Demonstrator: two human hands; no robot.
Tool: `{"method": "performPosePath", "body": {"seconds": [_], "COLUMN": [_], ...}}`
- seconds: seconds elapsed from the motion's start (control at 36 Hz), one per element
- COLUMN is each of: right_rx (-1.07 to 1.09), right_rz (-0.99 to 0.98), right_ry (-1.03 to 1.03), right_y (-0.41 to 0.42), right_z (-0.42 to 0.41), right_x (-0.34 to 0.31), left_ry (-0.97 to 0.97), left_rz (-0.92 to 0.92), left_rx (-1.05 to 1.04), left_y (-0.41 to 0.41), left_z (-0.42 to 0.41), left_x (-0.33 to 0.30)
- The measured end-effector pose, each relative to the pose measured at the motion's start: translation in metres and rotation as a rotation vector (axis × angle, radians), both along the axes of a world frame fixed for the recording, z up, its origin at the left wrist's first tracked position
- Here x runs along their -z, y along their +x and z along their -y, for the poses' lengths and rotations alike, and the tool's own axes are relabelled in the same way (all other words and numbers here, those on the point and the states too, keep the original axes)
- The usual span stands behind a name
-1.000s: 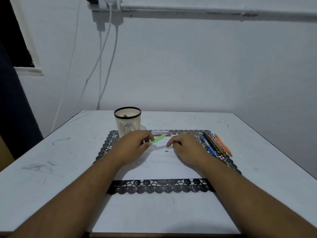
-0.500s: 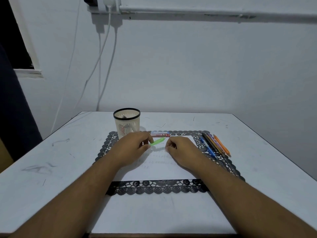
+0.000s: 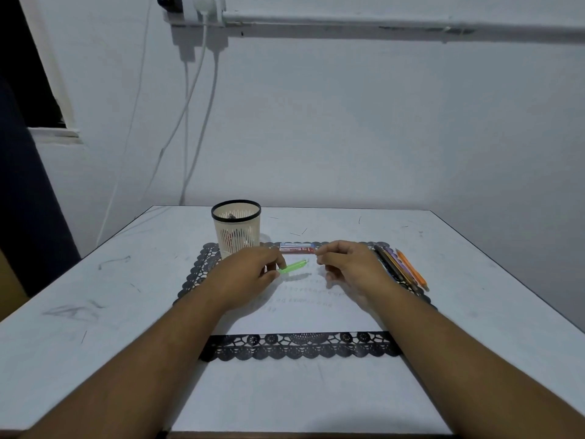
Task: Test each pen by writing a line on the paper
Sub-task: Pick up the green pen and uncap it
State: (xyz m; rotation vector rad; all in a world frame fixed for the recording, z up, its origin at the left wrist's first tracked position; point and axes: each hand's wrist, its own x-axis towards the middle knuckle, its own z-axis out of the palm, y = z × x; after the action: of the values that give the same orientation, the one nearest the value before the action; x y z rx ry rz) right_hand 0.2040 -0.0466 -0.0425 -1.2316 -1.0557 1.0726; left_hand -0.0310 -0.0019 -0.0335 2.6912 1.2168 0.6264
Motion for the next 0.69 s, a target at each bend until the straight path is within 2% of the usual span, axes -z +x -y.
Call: {"method": "performPosePath", "body": {"seconds": [0.33, 0.69], "right_rx": [-0.057, -0.033], "right_rz": [-0.115, -0.103], "right_ry": [0.018, 0.057], "right_y": [-0.0028, -0.0074], "right_z": [0.0014, 0.003], "right_x": [0.0018, 0.0003], "left_ry": [0.011, 0.043], "left_rz": [-0.013, 0.046], "left_rx": [0.001, 0.041], "left_y": [0.0034, 0.0054], "left_z": [-0.0016, 0.0028], "left_x": [0.0034, 0.0005]}}
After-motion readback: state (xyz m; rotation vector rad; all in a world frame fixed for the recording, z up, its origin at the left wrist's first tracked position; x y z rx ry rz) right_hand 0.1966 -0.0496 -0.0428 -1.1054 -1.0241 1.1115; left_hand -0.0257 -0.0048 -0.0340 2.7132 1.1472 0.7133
